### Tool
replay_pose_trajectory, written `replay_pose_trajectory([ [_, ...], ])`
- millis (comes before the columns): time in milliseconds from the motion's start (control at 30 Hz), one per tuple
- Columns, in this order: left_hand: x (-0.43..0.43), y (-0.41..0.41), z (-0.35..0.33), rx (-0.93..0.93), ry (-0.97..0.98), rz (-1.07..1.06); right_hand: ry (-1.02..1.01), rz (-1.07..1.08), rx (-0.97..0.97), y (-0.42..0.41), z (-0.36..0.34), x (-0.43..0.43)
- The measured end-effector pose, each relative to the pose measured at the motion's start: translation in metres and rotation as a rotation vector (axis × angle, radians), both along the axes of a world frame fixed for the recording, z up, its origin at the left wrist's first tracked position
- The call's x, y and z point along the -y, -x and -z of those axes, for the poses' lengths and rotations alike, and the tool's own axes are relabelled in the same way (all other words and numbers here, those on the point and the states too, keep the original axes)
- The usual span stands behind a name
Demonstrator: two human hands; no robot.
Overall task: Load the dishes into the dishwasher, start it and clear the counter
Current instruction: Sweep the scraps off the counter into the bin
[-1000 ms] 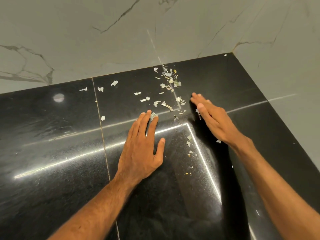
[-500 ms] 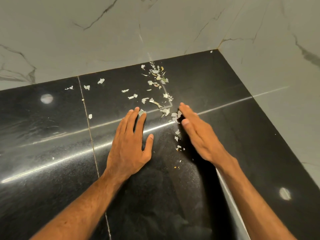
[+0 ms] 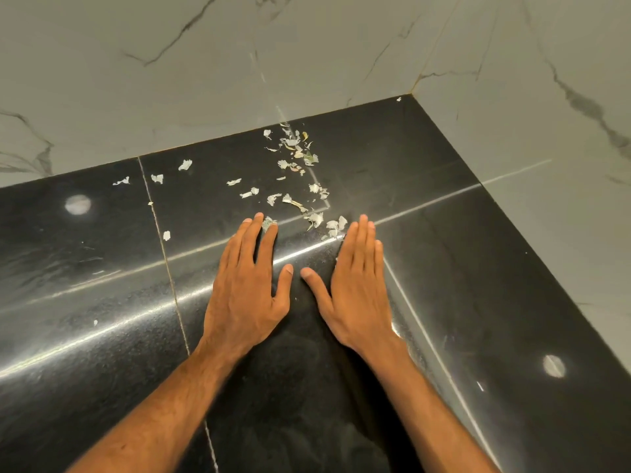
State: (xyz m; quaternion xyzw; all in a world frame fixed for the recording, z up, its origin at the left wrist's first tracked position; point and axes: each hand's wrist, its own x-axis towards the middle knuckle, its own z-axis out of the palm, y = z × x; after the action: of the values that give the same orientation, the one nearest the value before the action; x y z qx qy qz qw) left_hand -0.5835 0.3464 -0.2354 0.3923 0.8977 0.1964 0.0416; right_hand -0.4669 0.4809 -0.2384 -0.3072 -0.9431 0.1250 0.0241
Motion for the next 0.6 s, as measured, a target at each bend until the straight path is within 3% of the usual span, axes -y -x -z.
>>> replay_pose_trajectory([
  [233,0.0,0.0,-0.001,0.01,-0.015,-0.008,0.087,0.098,-0.163,0.074,0.009,-0.044],
  [333,0.0,0.0,-0.001,0.032,-0.029,-0.015,0.288,0.153,-0.454,0.103,-0.004,-0.081],
  [400,0.0,0.0,-0.002,0.032,-0.031,-0.016,0.268,0.271,-0.688,0.115,-0.014,-0.119],
  [433,0.0,0.0,-0.001,0.032,-0.031,-0.015,0.227,0.326,-0.712,0.119,-0.016,-0.142],
  [500,0.0,0.001,0.001,0.028,-0.028,-0.011,0.201,0.389,-0.608,0.127,-0.017,-0.189],
  [600,0.0,0.001,0.002,0.03,-0.029,-0.008,0.213,0.388,-0.289,0.139,-0.01,-0.244],
])
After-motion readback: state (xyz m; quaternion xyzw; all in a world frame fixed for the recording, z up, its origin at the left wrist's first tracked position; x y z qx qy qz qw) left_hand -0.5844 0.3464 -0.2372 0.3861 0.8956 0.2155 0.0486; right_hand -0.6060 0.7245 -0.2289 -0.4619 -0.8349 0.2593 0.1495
